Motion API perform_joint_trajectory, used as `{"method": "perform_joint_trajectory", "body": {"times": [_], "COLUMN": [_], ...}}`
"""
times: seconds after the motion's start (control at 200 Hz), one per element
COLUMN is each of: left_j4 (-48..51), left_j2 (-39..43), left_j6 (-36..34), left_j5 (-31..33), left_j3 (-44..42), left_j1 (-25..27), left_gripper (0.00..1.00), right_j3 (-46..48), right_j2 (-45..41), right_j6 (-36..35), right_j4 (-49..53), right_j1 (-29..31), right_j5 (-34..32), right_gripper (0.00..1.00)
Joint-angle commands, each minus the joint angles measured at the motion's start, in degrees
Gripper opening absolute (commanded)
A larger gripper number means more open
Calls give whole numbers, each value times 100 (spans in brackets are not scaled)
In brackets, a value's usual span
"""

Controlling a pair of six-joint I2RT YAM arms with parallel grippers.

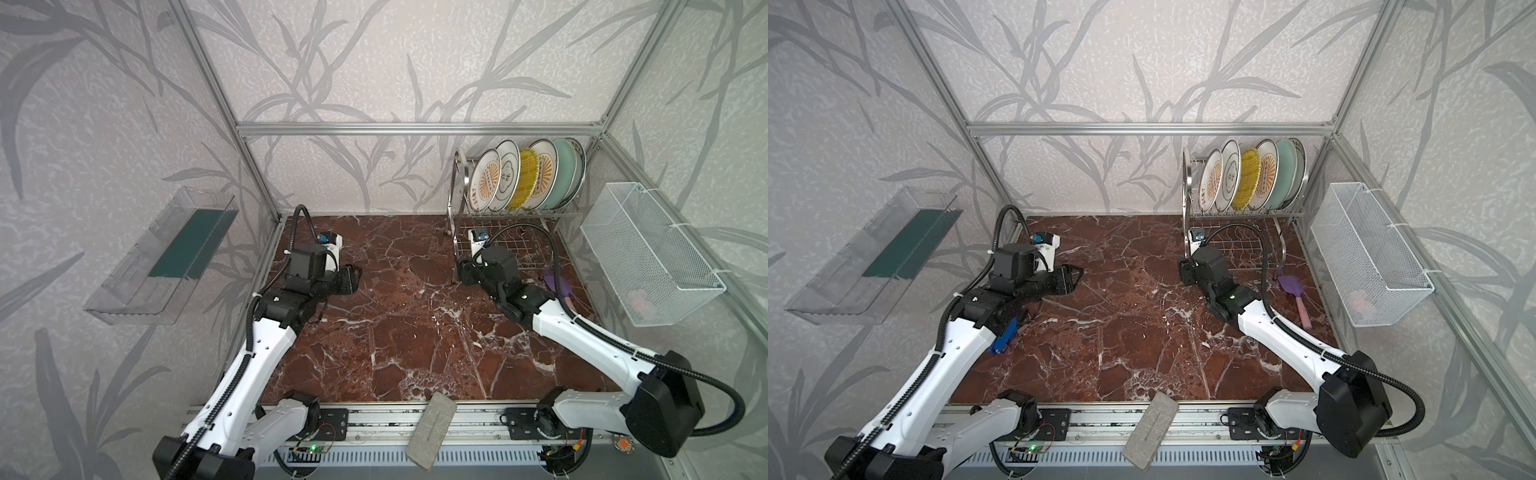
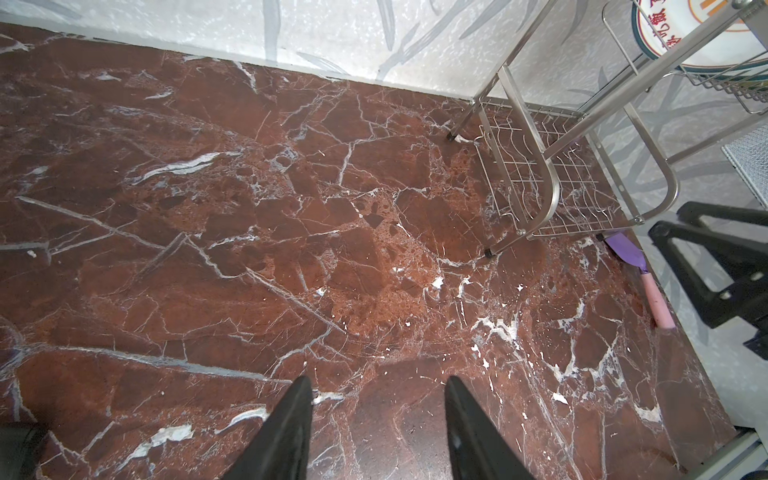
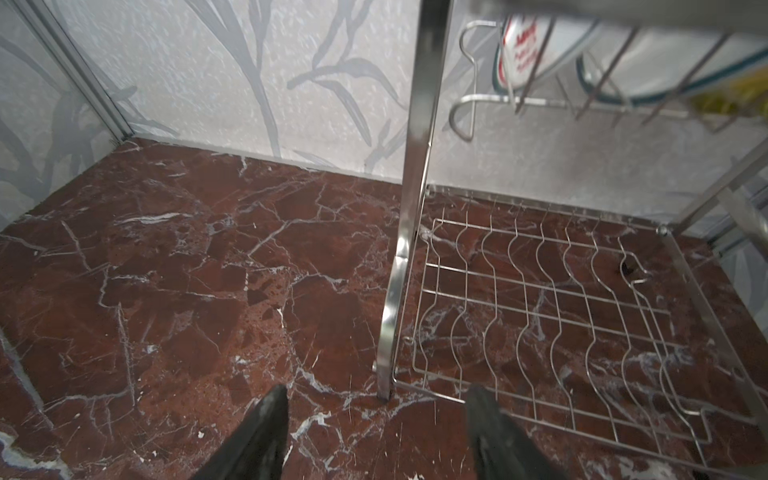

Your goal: Load the plates into the dish rack

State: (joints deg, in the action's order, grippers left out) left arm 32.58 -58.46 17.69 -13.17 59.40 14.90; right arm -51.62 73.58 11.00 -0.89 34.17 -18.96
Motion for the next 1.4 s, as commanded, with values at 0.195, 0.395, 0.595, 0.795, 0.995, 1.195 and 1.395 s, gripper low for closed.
{"method": "perform_joint_trajectory", "body": {"times": [0.195,0.395,0.595,0.795,0.995,1.195,1.395], "left_j4": [180,231,129,-247,-585,-1187,-1873], "left_j2": [-95,-74,-61,-76,-63,-172,-293], "left_j6": [-90,-29,40,128,85,46,-47], "left_j5": [402,806,1027,1118,1560,2126,2246], "left_j3": [150,160,116,3,-104,-377,-712], "left_j1": [-13,-14,-22,-22,-22,-90,-327], "left_gripper": [50,99,99,99,99,99,99], "right_j3": [561,759,906,1057,1389,1709,1776], "right_j2": [-153,-388,-696,-1026,-1662,-2096,-2326], "right_j6": [431,706,607,451,307,232,258], "right_j4": [-69,61,169,302,228,99,410], "right_j1": [-22,-395,-625,-900,-1255,-1607,-2068], "right_j5": [-536,-306,-454,-305,-189,-121,395], "right_gripper": [75,99,99,99,99,99,99]}}
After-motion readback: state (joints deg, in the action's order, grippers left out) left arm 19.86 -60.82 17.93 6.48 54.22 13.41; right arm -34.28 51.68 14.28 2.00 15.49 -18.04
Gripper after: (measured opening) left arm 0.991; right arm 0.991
